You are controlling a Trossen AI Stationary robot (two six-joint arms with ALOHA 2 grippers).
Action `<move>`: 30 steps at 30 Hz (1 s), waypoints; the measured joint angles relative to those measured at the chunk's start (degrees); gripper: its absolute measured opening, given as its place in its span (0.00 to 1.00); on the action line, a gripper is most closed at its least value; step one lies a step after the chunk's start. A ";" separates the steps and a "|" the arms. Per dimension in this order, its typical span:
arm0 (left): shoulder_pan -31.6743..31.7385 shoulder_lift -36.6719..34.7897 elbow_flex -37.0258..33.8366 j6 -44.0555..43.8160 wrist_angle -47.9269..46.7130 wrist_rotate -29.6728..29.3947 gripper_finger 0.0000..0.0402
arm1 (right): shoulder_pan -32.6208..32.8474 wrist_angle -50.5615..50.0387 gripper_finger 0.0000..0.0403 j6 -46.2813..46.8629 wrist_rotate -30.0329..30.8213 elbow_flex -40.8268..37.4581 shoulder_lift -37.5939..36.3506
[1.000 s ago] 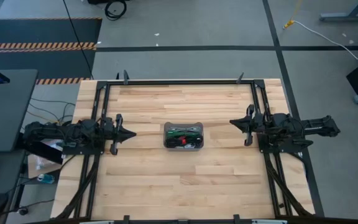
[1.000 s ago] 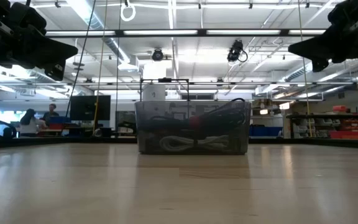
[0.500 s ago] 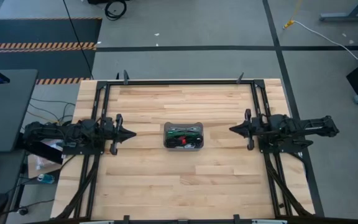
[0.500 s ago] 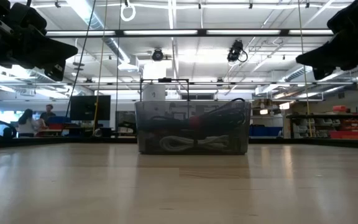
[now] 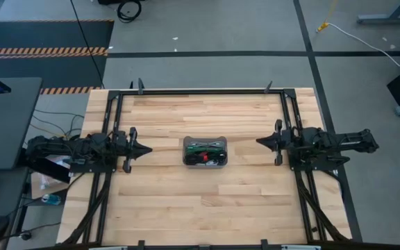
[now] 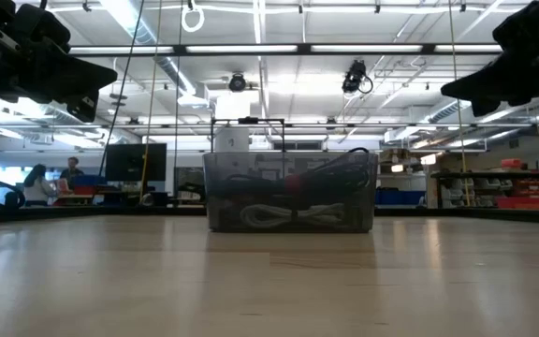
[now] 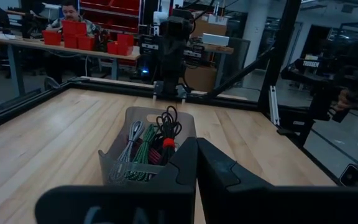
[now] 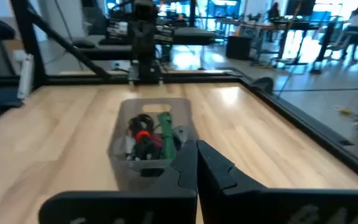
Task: Pick and place USB-C Cables
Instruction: Return to Home Position
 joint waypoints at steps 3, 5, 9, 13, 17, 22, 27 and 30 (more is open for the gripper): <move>-0.01 0.00 0.00 0.00 0.04 0.00 0.02 | 0.00 0.19 0.00 0.36 -1.84 0.00 0.00; -0.01 0.00 0.00 -0.01 0.25 0.04 0.02 | 0.00 0.35 0.00 0.84 -2.43 0.00 0.00; -0.02 0.00 0.00 0.01 0.01 0.39 0.02 | 0.00 -0.17 0.00 2.18 -3.82 0.00 0.00; -0.01 0.01 0.00 0.00 0.04 0.39 0.02 | 0.00 -0.27 0.00 2.25 -2.91 0.00 0.00; -0.01 0.01 0.00 0.00 0.13 0.39 0.02 | 0.00 -0.30 0.03 1.98 -1.46 0.00 0.00; -0.02 0.00 0.00 0.00 0.13 0.41 0.02 | 0.00 -0.28 0.05 2.40 -1.33 0.00 0.00; -0.01 0.01 0.00 0.00 0.14 0.39 0.02 | 0.00 -0.29 0.04 3.14 -1.32 0.00 0.00; -0.01 0.02 0.00 0.00 0.15 0.39 0.02 | 0.00 -0.28 0.04 3.14 -1.33 0.00 0.00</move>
